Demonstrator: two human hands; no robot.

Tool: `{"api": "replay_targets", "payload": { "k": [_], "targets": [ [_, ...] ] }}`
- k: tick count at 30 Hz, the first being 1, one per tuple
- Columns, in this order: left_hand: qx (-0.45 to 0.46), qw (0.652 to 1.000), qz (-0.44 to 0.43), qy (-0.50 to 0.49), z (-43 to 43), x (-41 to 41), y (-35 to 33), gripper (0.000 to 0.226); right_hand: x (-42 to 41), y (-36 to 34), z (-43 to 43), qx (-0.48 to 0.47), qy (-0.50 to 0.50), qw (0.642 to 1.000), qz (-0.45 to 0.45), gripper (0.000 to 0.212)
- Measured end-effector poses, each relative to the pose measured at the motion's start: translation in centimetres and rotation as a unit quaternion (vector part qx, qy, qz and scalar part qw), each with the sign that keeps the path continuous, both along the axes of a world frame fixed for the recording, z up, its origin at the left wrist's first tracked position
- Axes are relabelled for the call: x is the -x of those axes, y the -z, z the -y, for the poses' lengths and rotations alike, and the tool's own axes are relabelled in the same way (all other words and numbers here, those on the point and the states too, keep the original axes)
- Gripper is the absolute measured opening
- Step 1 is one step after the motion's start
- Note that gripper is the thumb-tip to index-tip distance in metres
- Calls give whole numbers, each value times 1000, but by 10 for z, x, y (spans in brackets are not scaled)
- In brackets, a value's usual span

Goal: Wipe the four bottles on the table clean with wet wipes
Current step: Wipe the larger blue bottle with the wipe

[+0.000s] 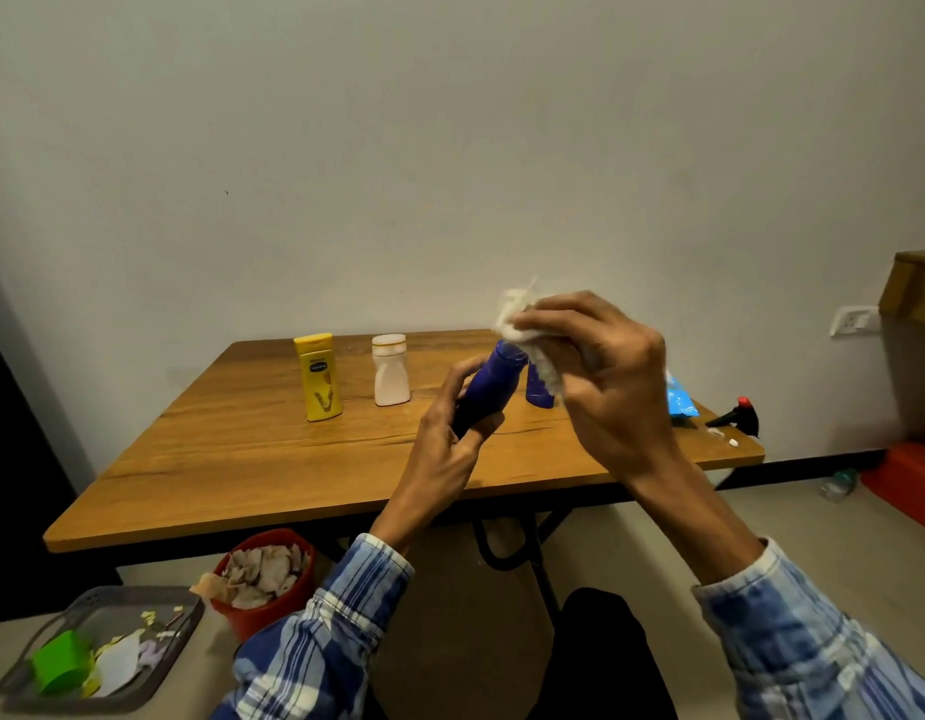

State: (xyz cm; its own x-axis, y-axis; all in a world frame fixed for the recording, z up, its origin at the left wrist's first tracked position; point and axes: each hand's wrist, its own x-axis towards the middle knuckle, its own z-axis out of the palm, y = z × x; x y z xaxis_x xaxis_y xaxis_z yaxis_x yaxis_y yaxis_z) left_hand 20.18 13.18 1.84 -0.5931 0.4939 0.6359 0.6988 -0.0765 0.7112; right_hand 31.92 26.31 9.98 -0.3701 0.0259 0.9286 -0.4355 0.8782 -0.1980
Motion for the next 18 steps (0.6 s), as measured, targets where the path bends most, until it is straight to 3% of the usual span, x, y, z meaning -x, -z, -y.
{"api": "replay_targets", "payload": {
  "k": [3, 7, 10, 12, 15, 18],
  "targets": [
    [-8, 1000, -12, -5, 2, 4, 2, 58, 4, 7, 4, -110, 41, 992, 51, 37],
    [-15, 999, -20, -25, 8, 11, 9, 58, -4, 12, -17, -81, 83, 990, 76, 30],
    [2, 999, -34, -36, 6, 14, 10, 60, -11, 2, -26, -43, 109, 992, 40, 30],
    [2, 999, -38, -26, 3, 11, 8, 61, -9, -4, -13, -88, 96, 991, 11, 34],
    [-13, 999, -25, -15, 0, 9, 7, 60, 0, 3, 2, -177, 69, 981, 41, 37],
    [-16, 999, -26, -16, 6, 8, 10, 62, -1, 11, -12, -151, 73, 983, 73, 33]
  ]
}}
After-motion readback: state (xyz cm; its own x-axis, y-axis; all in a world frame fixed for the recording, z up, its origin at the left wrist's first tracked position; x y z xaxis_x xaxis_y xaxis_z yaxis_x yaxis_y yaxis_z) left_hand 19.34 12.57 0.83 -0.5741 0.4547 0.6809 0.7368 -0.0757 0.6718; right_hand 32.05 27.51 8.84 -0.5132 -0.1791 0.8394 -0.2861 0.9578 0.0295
